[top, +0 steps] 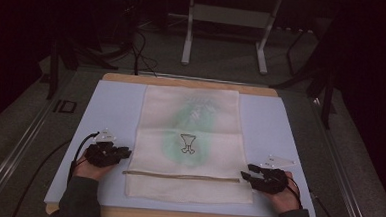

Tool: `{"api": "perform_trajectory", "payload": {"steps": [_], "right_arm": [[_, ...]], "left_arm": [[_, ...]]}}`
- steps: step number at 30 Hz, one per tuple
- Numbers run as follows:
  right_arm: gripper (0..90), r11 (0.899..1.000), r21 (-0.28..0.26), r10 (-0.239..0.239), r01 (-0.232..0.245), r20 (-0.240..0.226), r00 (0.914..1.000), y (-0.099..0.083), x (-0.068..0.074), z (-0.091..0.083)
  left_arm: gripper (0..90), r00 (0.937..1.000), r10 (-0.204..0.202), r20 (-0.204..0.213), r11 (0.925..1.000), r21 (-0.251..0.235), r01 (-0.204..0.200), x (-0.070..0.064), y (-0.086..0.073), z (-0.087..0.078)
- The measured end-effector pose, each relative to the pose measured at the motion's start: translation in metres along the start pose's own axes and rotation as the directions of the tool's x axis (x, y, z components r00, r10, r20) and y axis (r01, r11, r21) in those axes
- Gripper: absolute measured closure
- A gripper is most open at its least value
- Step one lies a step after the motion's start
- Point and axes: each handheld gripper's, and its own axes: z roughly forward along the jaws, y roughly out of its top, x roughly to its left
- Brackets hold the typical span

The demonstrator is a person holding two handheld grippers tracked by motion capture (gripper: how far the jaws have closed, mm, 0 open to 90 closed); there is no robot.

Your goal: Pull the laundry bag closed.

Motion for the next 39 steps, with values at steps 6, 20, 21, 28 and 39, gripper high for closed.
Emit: {"api": "perform_trajectory", "payload": {"steps": [6,20,21,28,39], "right_arm": [[56.1,1.0,-0.001,-0.021,0.021,-0.015,0.9997,0.004,0.006,0.001],[56.1,0.999,0.008,-0.043,0.043,-0.025,0.9988,0.007,0.011,0.003],[56.1,0.999,0.008,-0.045,0.045,-0.027,0.9986,0.008,0.013,0.004],[55.9,0.998,0.012,-0.055,0.055,-0.034,0.9979,0.009,0.017,0.005],[55.9,0.997,0.012,-0.078,0.078,-0.047,0.9959,0.013,0.024,0.009]], "left_arm": [[74.9,0.9998,-0.018,0.008,0.9998,-0.006,0.018,0.001,0.0,-0.001],[74.6,0.9998,0.013,0.012,0.9999,0.007,-0.013,-0.002,0.001,0.0],[74.9,0.9997,0.011,0.021,0.9999,0.01,-0.011,-0.002,0.001,0.0],[77.4,0.9994,0.02,0.028,0.9997,0.011,-0.02,-0.003,0.001,0.001],[74.5,0.9994,0.024,0.023,0.9996,0.015,-0.025,-0.003,0.001,0.001]]}}
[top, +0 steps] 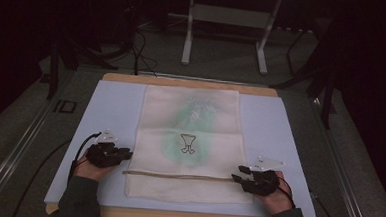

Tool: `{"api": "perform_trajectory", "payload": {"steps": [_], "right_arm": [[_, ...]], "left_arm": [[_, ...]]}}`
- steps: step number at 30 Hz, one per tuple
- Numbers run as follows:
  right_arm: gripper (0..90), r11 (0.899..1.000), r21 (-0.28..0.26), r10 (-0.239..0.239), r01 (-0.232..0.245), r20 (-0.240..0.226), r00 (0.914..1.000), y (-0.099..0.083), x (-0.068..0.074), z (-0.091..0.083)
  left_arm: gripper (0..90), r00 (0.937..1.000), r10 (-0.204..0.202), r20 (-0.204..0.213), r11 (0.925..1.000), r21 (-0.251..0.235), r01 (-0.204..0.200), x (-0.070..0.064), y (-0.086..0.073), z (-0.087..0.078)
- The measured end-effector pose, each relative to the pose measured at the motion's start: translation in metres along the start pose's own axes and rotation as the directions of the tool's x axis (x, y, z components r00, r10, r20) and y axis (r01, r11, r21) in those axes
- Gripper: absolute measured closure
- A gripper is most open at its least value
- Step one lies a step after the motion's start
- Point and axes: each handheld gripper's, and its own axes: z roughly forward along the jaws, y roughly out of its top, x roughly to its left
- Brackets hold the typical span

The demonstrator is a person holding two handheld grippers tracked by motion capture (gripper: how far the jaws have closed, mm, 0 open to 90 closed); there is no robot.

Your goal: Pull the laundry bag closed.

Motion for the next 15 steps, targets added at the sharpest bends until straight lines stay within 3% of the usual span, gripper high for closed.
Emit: {"api": "perform_trajectory", "payload": {"steps": [15], "right_arm": [[56.1,1.0,-0.002,-0.026,0.026,-0.029,0.9992,0.007,0.011,0.005]], "left_arm": [[73.5,1.0,0.004,0.001,1.0,0.001,-0.004,0.0,0.0,0.0]]}}
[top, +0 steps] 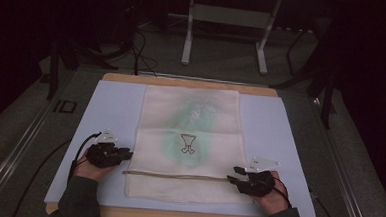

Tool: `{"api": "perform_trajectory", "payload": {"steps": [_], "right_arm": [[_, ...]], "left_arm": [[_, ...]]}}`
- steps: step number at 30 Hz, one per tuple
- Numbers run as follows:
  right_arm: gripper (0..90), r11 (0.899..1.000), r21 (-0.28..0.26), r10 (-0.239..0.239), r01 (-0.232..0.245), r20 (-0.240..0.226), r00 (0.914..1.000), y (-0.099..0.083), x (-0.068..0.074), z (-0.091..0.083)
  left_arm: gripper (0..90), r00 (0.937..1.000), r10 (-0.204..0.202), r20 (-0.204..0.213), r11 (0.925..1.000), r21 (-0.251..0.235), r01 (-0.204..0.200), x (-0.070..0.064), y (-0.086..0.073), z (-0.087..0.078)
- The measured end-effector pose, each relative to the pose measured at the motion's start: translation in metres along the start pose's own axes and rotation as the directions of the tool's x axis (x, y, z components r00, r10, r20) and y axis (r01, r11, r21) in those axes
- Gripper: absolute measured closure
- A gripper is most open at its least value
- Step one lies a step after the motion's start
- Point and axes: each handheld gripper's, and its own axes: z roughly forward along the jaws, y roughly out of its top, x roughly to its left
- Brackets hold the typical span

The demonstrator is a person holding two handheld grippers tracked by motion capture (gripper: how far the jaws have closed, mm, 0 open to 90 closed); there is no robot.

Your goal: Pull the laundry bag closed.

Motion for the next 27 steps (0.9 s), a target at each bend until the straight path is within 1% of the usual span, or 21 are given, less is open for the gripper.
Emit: {"api": "perform_trajectory", "payload": {"steps": [9,15,26,27], "right_arm": [[56.3,1.0,-0.003,-0.013,0.013,-0.016,0.9998,0.005,0.005,0.0],[56.3,1.0,-0.018,-0.022,0.021,-0.037,0.9991,0.009,0.01,0.0],[56.0,0.999,-0.018,-0.033,0.032,-0.059,0.9977,0.014,0.016,0.003],[56.0,0.999,-0.021,-0.04,0.039,-0.062,0.9973,0.015,0.017,0.003]], "left_arm": [[73.1,1.0,0.003,0.006,1.0,0.007,-0.003,0.0,0.0,0.001],[72.8,1.0,0.002,0.003,1.0,0.008,-0.002,0.0,0.0,0.001],[72.6,1.0,0.002,0.004,1.0,0.008,-0.002,0.0,0.0,0.001],[72.5,1.0,0.002,0.005,1.0,0.007,-0.002,0.0,0.0,0.001]]}}
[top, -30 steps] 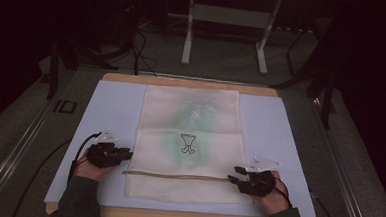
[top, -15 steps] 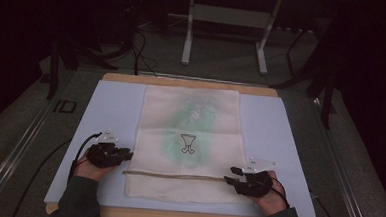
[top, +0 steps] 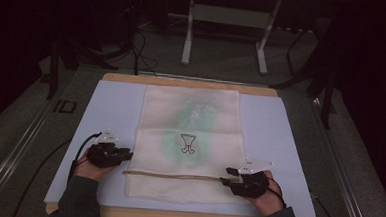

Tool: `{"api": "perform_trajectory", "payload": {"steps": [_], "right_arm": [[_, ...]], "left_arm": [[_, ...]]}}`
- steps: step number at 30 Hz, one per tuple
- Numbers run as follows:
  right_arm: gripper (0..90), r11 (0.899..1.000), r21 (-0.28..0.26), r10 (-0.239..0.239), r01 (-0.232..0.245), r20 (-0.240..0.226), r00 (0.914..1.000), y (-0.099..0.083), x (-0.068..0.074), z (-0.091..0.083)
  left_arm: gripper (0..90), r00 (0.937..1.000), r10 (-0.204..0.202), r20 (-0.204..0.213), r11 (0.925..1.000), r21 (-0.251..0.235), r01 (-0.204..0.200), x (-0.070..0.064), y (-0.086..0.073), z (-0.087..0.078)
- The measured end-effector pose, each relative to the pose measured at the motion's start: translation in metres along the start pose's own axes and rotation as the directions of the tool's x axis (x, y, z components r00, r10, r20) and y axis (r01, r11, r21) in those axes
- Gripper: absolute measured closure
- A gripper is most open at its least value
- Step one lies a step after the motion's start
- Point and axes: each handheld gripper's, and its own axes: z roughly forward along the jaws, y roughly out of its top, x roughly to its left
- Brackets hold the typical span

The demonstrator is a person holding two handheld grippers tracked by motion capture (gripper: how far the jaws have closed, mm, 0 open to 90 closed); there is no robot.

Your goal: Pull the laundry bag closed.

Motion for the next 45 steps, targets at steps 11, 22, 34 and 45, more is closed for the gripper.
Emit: {"api": "perform_trajectory", "payload": {"steps": [11,22,34,45], "right_arm": [[56.8,1.0,-0.003,-0.021,0.021,-0.034,0.9992,0.006,0.008,0.008],[59.7,0.998,-0.016,-0.055,0.054,-0.062,0.9965,0.017,0.017,0.018],[61.8,0.996,-0.02,-0.085,0.083,-0.098,0.9915,0.028,0.024,0.027],[65.2,0.993,-0.005,-0.12,0.121,-0.114,0.9861,0.036,0.033,0.038]], "left_arm": [[72.4,1.0,0.003,0.004,1.0,-0.001,-0.003,0.0,0.0,0.0],[72.4,0.9999,0.008,0.007,1.0,-0.001,-0.008,-0.001,0.0,-0.001],[72.4,0.9999,0.007,0.014,1.0,-0.004,-0.007,-0.001,0.0,-0.001],[72.4,0.9998,0.004,0.017,1.0,-0.007,-0.004,-0.001,0.001,-0.001]]}}
